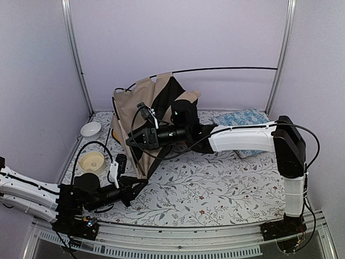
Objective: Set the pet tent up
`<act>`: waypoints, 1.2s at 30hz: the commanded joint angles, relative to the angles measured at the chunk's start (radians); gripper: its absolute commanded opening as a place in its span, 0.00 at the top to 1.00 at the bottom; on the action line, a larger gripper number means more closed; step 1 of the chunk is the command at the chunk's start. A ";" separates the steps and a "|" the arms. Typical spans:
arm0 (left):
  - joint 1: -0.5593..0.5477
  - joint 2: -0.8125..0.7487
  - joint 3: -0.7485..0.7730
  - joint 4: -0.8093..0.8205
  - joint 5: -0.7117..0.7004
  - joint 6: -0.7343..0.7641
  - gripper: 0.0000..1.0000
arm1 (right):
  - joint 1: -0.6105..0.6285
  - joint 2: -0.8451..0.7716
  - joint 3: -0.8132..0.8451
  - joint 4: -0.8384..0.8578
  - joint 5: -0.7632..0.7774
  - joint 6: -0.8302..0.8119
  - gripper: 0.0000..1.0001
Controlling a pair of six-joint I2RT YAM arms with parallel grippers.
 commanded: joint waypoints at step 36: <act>-0.047 0.110 -0.030 -0.110 0.380 0.002 1.00 | -0.064 0.026 0.147 0.228 0.415 -0.002 1.00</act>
